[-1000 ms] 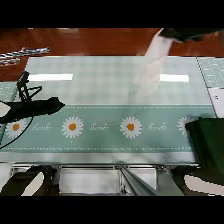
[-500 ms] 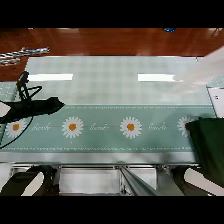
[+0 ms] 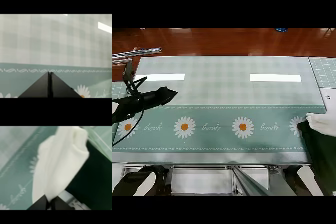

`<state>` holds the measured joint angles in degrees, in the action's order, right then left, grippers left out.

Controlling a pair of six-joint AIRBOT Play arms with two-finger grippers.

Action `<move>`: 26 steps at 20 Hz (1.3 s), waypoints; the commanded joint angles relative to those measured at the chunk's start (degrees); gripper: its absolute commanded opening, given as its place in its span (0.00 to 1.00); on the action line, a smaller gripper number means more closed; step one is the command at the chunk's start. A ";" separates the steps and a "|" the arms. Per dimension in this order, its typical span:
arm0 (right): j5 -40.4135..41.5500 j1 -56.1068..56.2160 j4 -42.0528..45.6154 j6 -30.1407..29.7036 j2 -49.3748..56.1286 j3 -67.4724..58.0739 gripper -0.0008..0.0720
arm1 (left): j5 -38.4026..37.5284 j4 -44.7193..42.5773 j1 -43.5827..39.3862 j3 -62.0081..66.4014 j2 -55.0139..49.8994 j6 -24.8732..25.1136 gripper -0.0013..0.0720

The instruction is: Fold the shirts.

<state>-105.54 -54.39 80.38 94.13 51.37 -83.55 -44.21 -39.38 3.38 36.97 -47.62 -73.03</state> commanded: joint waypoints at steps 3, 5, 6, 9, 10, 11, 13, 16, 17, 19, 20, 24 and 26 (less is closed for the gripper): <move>-0.92 -10.47 24.46 2.45 -10.91 14.73 0.04 | 2.45 1.73 0.04 0.04 -1.01 2.56 0.04; -0.94 -11.15 26.58 2.45 -12.41 18.93 0.04 | 2.43 1.70 0.04 0.04 -1.70 2.62 0.04; -0.92 -11.15 28.41 3.15 -12.94 21.16 0.19 | 2.40 1.70 0.04 0.02 -2.08 3.41 0.04; -0.31 -11.10 30.42 4.20 -12.20 25.05 0.58 | 2.91 1.70 -0.68 0.02 -3.69 4.00 0.04; 0.31 -11.08 30.16 4.09 -11.17 25.05 0.58 | 3.78 1.70 -1.11 0.04 -4.63 5.11 0.04; 0.55 -11.08 29.66 4.09 -9.94 25.05 0.57 | 4.85 1.70 -1.25 0.04 -5.86 6.25 0.04; 2.73 -11.08 24.59 3.69 -7.17 23.63 0.41 | 6.80 1.73 -0.70 0.37 -8.00 6.36 0.04; 10.69 -10.78 0.39 2.78 -1.44 16.24 0.04 | 3.65 1.75 2.21 9.49 -10.86 6.36 0.04; 15.50 -9.09 -12.90 3.72 0.81 13.46 0.04 | 2.19 1.75 2.75 14.93 -11.67 6.36 0.04; 26.91 3.21 -40.06 -1.64 5.77 8.55 0.04 | 0.63 1.88 1.07 28.70 -14.47 5.75 0.04; 31.65 12.46 -42.95 -3.45 8.04 5.90 0.04 | -0.70 1.86 -1.36 36.48 -16.96 5.31 0.04; 38.47 48.83 -15.67 -1.64 19.43 -2.78 0.04 | -16.37 -6.05 -12.35 56.19 -26.51 4.35 0.04; 34.86 58.71 -0.24 1.36 24.94 -2.80 0.04 | -22.71 -26.84 -15.65 54.36 -28.24 -7.48 0.04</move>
<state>-72.51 -12.95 63.79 92.86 68.93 -83.37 -56.29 -46.15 -7.11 85.91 -71.77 -70.59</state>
